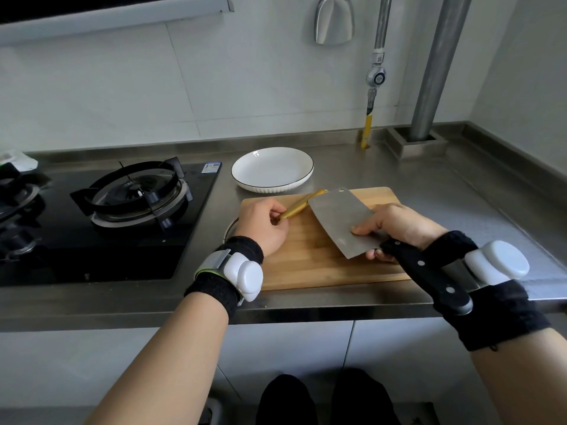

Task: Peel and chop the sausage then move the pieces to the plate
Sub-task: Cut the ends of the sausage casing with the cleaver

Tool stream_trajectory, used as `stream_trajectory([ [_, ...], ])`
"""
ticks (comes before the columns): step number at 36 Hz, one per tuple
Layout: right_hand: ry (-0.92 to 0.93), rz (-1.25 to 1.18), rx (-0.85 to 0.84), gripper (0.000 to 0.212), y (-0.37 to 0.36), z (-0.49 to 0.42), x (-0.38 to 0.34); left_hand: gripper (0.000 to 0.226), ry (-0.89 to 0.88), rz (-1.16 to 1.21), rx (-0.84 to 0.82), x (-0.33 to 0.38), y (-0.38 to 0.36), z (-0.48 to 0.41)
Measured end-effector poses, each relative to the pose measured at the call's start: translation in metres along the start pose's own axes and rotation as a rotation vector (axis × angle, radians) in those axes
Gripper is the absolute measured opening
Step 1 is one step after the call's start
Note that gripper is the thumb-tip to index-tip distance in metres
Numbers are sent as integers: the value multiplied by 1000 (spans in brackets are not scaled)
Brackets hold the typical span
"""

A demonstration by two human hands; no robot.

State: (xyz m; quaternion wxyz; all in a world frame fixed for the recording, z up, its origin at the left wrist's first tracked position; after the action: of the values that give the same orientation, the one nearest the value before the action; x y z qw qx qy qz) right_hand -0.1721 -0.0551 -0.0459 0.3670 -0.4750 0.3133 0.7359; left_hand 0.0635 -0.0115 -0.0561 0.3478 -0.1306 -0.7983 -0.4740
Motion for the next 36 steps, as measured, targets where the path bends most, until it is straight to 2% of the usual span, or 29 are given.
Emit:
stream_trajectory([
  [7,9,-21,34,41,0,0,0,11,-66,-42,36,5,3,2],
  [24,8,-3,34,38,-6,6,-4,10,-47,-37,15,3,3,0],
  [36,27,-75,62,24,-4,9,-6,12,-57,-31,35,6,4,2],
])
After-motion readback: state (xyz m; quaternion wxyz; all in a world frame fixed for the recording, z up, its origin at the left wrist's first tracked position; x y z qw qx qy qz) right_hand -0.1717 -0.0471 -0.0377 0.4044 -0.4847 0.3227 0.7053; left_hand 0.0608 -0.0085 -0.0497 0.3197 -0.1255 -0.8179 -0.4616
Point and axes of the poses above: each hand's wrist, its own z-axis away from the middle knuckle, its own y-axis out of the back of the hand, x = y × z, the point moved 6 cm from there along -z, towards the middle knuckle, and after that the axes turned 5 degrees about y, right-handed, at the moved point
